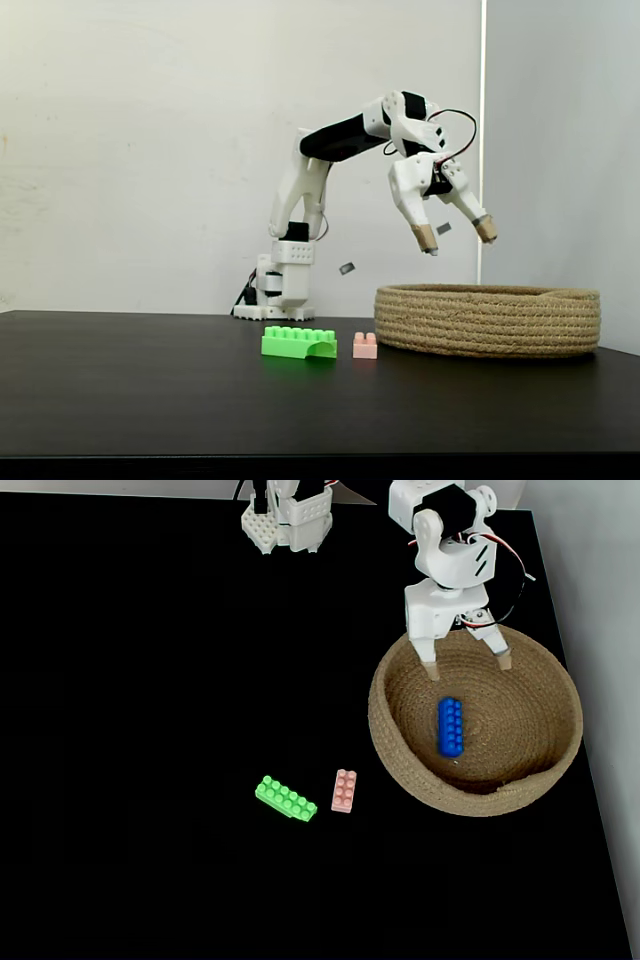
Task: Place the lego blocks in the tray
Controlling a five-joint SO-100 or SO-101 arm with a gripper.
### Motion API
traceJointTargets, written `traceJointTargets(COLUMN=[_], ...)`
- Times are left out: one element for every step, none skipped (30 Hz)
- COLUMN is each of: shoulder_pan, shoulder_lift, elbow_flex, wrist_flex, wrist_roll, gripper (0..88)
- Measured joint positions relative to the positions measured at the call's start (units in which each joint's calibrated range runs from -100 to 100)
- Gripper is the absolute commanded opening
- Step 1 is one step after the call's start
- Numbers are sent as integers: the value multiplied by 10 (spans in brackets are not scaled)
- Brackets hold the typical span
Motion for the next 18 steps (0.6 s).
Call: traceJointTargets(shoulder_pan=[0, 2, 7, 13, 21, 33, 47, 64, 82, 103, 125, 147, 170, 192, 213, 230, 243, 257], shoulder_lift=[0, 0, 0, 0, 0, 0, -4, -9, -16, -22, -27, -30, -30, -30, -30, -30, -30, -30], elbow_flex=[0, 0, 0, 0, 0, 0, 0, 3, 9, 16, 19, 21, 23, 24, 25, 25, 25, 25], wrist_flex=[4, 6, 9, 10, 10, 10, 10, 10, 10, 10, 10, 10, 9, 5, -2, -10, -18, -28], wrist_roll=[0, 0, 0, 0, 0, 0, 1, 2, 5, 8, 13, 18, 23, 29, 34, 41, 46, 52], gripper=[345, 338, 335, 329, 321, 315, 307, 301, 294, 287, 281, 274, 268, 263, 256, 253, 252, 251])
